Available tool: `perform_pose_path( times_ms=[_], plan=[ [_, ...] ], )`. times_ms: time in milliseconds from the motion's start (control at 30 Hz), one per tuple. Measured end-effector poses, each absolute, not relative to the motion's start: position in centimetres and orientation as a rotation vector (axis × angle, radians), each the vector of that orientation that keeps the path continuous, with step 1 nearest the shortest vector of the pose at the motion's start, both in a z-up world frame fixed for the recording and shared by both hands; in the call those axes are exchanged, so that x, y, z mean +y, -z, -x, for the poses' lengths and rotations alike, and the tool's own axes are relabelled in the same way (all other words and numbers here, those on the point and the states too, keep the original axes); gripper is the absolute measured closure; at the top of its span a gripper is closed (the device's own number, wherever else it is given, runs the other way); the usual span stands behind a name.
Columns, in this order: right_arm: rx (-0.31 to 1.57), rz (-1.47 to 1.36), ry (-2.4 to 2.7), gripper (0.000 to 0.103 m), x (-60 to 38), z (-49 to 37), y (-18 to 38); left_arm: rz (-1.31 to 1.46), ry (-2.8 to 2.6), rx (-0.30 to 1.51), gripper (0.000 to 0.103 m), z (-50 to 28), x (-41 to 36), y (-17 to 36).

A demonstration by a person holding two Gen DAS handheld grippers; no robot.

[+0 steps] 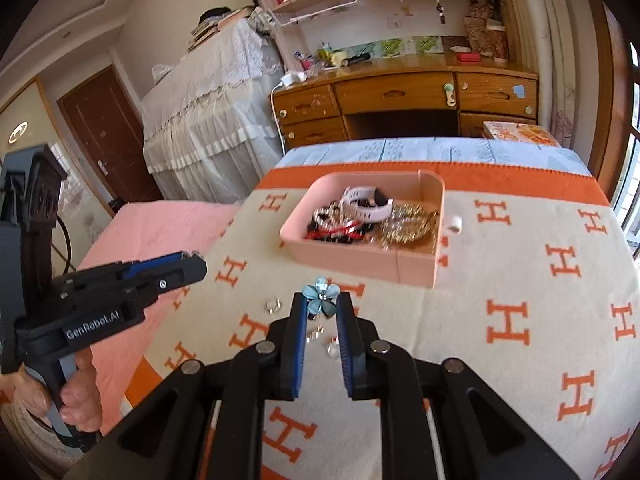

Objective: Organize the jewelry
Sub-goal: 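Grasp the silver ring with the left tool while the right tool grasps the blue flower brooch, then carry the ring and flower brooch into the pink box and open both tools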

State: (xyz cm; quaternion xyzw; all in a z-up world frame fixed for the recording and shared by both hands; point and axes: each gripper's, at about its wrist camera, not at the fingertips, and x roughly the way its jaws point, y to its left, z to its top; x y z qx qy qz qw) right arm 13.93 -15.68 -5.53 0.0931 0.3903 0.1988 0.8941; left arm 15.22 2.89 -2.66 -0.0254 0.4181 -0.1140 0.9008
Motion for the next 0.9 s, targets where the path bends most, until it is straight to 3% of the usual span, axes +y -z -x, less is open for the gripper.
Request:
perform_pose_path(
  times_ms=[267, 700, 800, 900],
  plan=[
    [0.761, -0.288, -0.334, 0.088, -17.6, -19.2, 0.3, 0.056, 0.264, 0.811, 0.081, -20.5, 0.5, -1.2],
    [1.002, -0.388, -0.266, 0.088, -18.5, -25.7, 8.9, 0.067, 0.255, 1.027, 0.08, -27.9, -3.5, 7.7],
    [1.015, -0.398, -0.269, 0.087, -18.6, -25.7, 9.6, 0.064, 0.243, 1.028, 0.072, -27.9, -3.4, 8.4],
    [1.016, -0.403, -0.269, 0.085, -18.6, -25.6, 9.8, 0.066, 0.23, 1.017, 0.047, -27.8, -3.1, 8.4]
  ],
)
